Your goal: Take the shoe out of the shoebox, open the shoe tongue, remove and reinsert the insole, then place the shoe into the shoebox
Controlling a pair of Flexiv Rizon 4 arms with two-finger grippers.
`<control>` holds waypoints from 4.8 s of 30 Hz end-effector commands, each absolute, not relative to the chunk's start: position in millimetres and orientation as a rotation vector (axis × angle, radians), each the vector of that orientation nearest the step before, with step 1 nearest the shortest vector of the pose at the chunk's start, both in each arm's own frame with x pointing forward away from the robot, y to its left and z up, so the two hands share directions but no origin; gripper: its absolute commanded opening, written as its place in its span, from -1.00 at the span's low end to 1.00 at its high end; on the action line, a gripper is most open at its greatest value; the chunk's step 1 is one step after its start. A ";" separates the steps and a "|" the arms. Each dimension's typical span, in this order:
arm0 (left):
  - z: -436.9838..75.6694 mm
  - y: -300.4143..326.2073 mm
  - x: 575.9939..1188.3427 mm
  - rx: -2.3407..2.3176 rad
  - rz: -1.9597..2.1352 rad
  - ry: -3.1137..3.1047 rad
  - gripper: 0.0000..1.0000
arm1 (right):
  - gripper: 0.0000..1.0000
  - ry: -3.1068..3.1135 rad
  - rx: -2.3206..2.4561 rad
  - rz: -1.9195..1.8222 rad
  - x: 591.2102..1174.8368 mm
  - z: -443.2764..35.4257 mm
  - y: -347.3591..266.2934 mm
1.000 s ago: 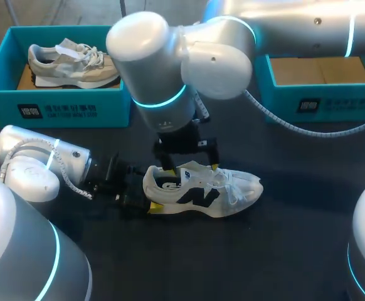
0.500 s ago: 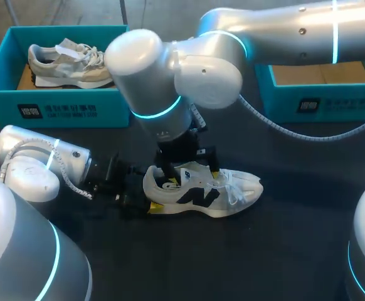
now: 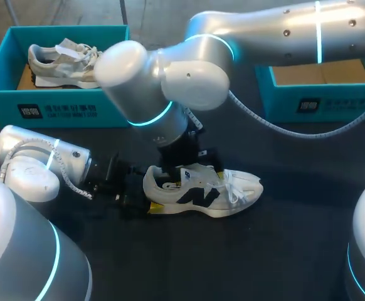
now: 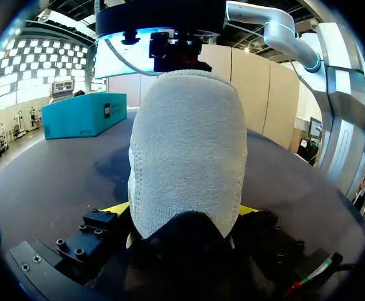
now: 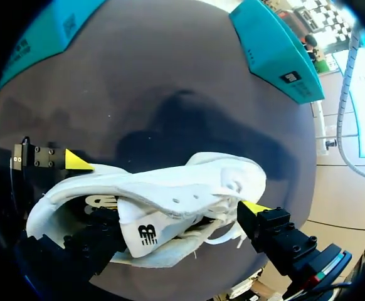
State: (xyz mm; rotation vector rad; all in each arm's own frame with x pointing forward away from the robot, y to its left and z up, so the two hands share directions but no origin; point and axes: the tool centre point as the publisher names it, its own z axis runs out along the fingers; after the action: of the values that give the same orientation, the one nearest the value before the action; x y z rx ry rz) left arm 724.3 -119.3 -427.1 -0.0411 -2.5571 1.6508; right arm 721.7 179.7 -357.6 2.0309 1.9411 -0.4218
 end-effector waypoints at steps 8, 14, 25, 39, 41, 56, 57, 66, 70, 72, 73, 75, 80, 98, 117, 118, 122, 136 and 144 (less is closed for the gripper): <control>-431.6 -119.2 723.1 -0.041 1.645 -2.559 -1.00 | 0.15 1.692 2.163 -0.379 716.1 -338.2 167.8; -431.6 -119.2 723.1 -0.041 1.645 -2.559 -1.00 | -0.33 1.671 2.177 -0.371 718.9 -332.1 160.0; -431.6 -119.2 723.1 -0.041 1.645 -2.559 -1.00 | -1.00 1.637 2.203 -0.368 725.3 -322.3 141.0; -431.6 -119.2 723.1 -0.041 1.645 -2.559 -1.00 | -1.00 1.591 2.243 -0.351 730.7 -315.7 103.2; -431.6 -119.2 723.1 -0.041 1.645 -2.559 -1.00 | -1.00 1.586 2.250 -0.356 730.9 -317.6 98.4; -431.6 -119.2 723.1 -0.041 1.645 -2.559 -1.00 | -0.18 1.583 2.310 -0.416 729.8 -360.2 74.8; -431.6 -119.2 723.1 -0.041 1.645 -2.559 -1.00 | -0.09 1.583 2.313 -0.423 729.8 -362.9 74.5; -431.6 -119.2 723.1 -0.041 1.645 -2.559 -1.00 | 1.00 1.561 2.309 -0.468 727.4 -368.8 74.0; -431.6 -119.2 723.1 -0.041 1.645 -2.559 -1.00 | 1.00 1.537 2.318 -0.457 723.4 -361.2 73.8; -431.6 -119.2 723.1 -0.041 1.645 -2.559 -1.00 | 1.00 1.525 2.318 -0.442 722.0 -354.6 74.6; -431.6 -119.2 723.1 -0.041 1.645 -2.559 -1.00 | 1.00 1.521 2.318 -0.435 721.7 -351.0 75.2; -431.6 -119.2 723.1 -0.041 1.645 -2.559 -1.00 | 1.00 1.515 2.318 -0.418 721.3 -344.0 76.8; -431.6 -119.2 723.1 -0.041 1.645 -2.559 -1.00 | 1.00 1.515 2.296 -0.369 723.3 -328.0 84.0; -431.6 -119.2 723.1 -0.041 1.645 -2.559 -1.00 | 1.00 1.938 1.874 -0.016 754.3 -260.0 133.8; -431.6 -119.2 723.1 -0.041 1.645 -2.559 -1.00 | -1.00 2.618 1.150 0.049 739.5 -264.1 173.1; -431.6 -119.2 723.1 -0.041 1.645 -2.559 -1.00 | -1.00 2.643 1.103 0.066 737.5 -265.0 174.6; -431.6 -119.2 723.1 -0.041 1.645 -2.559 -1.00 | -1.00 2.752 0.949 0.092 731.3 -268.0 178.5; -431.6 -119.2 723.1 -0.041 1.645 -2.559 -1.00 | -1.00 2.932 0.637 0.010 721.2 -301.9 192.0; -431.6 -119.2 723.1 -0.041 1.645 -2.559 -1.00 | -1.00 2.971 0.608 0.024 722.2 -316.3 198.7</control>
State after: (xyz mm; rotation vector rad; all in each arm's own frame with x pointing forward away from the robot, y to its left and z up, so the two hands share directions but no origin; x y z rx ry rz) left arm 724.3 -119.4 -427.2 -0.0409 -2.5574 1.6500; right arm 719.8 193.4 -308.4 0.6104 2.9584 0.0240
